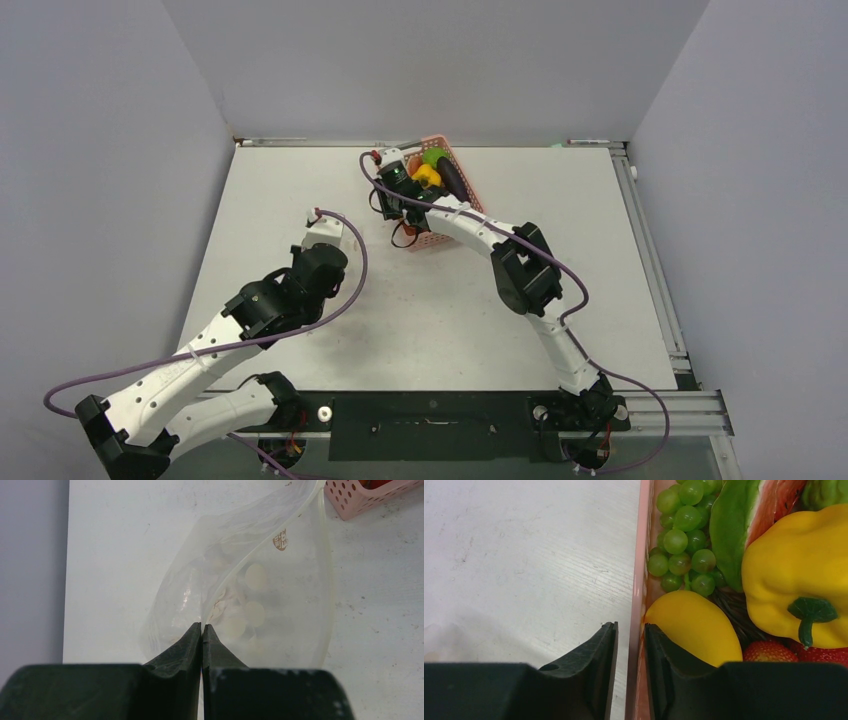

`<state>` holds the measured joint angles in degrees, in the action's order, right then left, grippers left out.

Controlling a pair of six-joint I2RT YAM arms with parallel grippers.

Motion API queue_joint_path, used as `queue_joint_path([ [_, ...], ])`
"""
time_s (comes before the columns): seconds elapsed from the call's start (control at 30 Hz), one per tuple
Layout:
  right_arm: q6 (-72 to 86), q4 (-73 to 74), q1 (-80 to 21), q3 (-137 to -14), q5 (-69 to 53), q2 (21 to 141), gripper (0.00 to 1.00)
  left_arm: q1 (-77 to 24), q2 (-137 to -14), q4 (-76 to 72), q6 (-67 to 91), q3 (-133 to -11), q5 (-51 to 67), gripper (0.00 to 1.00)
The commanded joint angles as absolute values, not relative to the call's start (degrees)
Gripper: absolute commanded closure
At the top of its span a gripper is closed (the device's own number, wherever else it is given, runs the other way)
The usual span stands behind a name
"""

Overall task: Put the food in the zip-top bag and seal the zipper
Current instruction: Move the bin to the center of the board.

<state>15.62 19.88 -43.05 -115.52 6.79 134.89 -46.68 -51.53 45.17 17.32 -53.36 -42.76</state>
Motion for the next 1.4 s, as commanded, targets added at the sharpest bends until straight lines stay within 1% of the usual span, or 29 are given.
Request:
queue_joint_path([
  [0.0, 15.44, 19.73, -43.0, -116.72, 10.41, 134.53, 0.76, -46.31, -50.65, 42.52, 16.8, -53.59, -42.5, 1.0],
  [0.1, 15.52, 19.81, -43.15, -115.77, 11.63, 134.09, 0.85, -46.3, -50.54, 42.55, 16.84, -53.53, -42.39, 1.0],
  [0.27, 15.95, 20.07, -43.71, -114.23, 13.53, 133.15, 0.94, -46.28, -50.37, 42.58, 16.87, -53.52, -42.28, 1.0],
  [0.3, 16.09, 20.11, -43.84, -113.74, 14.0, 132.89, 0.95, -46.24, -50.35, 42.62, 16.87, -53.5, -42.28, 1.0],
  [0.4, 16.92, 20.0, -44.12, -111.77, 15.19, 131.37, 0.95, -46.24, -50.28, 42.6, 16.94, -53.53, -42.32, 1.0],
  [0.77, 23.37, 16.74, -44.86, -98.37, 17.28, 121.52, 0.95, -46.29, -49.8, 42.62, 17.31, -53.6, -42.63, 1.0],
  [1.2, 33.49, 16.34, -47.31, -84.17, 24.25, 111.76, 0.95, -46.3, -49.39, 42.76, 17.57, -53.59, -42.59, 1.0],
  [1.37, 36.86, 15.18, -48.09, -79.22, 25.08, 107.7, 0.95, -46.25, -49.64, 42.97, 17.73, -53.54, -42.32, 1.0],
])
